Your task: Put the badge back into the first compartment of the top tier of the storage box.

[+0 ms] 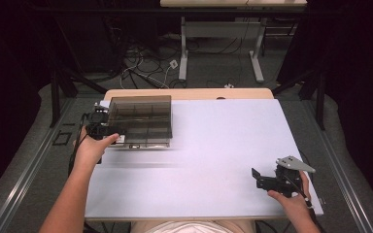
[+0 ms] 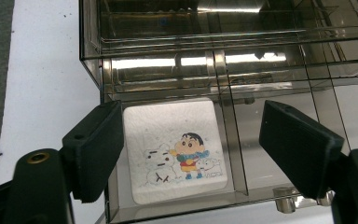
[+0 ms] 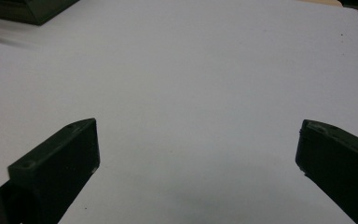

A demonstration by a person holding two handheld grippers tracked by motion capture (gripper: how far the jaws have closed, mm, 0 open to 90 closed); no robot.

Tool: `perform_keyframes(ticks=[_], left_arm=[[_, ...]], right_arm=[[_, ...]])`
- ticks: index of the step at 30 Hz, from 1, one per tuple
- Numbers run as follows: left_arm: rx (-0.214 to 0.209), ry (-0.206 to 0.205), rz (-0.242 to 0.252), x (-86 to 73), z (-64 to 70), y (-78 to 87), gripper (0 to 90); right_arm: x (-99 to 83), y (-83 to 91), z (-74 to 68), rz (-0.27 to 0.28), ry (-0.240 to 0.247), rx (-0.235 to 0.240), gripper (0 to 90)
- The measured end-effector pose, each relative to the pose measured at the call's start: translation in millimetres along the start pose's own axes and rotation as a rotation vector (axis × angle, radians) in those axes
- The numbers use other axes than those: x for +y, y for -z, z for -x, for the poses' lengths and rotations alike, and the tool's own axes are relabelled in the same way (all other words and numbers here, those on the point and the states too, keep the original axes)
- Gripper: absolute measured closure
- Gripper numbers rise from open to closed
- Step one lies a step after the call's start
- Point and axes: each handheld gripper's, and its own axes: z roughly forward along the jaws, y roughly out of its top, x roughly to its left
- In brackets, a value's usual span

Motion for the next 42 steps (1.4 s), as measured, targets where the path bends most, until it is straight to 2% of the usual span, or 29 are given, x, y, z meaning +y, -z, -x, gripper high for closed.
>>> perform_keyframes(ticks=[8, 9, 12, 13, 14, 20, 29, 33, 34, 35, 36, 42], left_arm=[[-0.019, 0.003, -0.004, 0.0, -1.9, 2.8, 16.8], [-0.016, 0.008, 0.010, -0.6, -1.7, 2.3, 16.4], [-0.024, 0.007, 0.012, -1.1, -3.0, 3.9, 15.7], [-0.034, 0.004, 0.001, -0.9, -3.6, 5.3, 15.6], [-0.034, 0.007, 0.022, -2.0, -3.2, 4.3, 15.2], [-0.050, -0.016, 0.022, -4.1, -3.9, 6.4, 10.4], [-0.080, -0.055, 0.088, -7.9, -0.3, 12.8, 1.2], [-0.089, -0.069, 0.123, -9.6, 2.1, 17.2, 0.3], [-0.094, -0.080, 0.111, -9.5, 1.9, 19.6, 0.3], [-0.094, -0.074, 0.133, -10.6, 3.2, 19.4, 0.3], [-0.102, -0.080, 0.128, -10.6, 3.4, 21.3, 0.3], [-0.099, -0.101, 0.157, -14.2, 5.7, 27.2, 0.3]], right_arm=[[0.0, -0.2, 0.7, 0.004, 0.005, -0.002, 0.0], [0.0, -0.3, 0.6, 0.003, 0.004, -0.002, 0.0], [-0.1, -0.2, -0.1, 0.000, -0.001, -0.001, 0.0], [-0.1, -0.2, -0.2, 0.000, -0.001, -0.001, 0.0], [0.0, -0.2, -0.3, 0.000, -0.001, -0.002, 0.0], [0.0, -0.5, -0.6, -0.002, -0.004, 0.002, 0.0], [0.0, -0.6, -0.3, 0.000, 0.003, 0.004, 0.0], [-0.1, -0.8, -0.3, 0.001, 0.002, 0.004, 0.0], [-0.1, -0.9, -0.5, 0.001, 0.000, 0.006, 0.0], [-0.1, -0.9, -0.4, 0.001, 0.002, 0.004, 0.0], [0.0, -0.8, -0.6, 0.001, 0.000, 0.007, 0.0], [-0.1, -0.9, -0.9, 0.000, 0.000, 0.007, 0.0]])
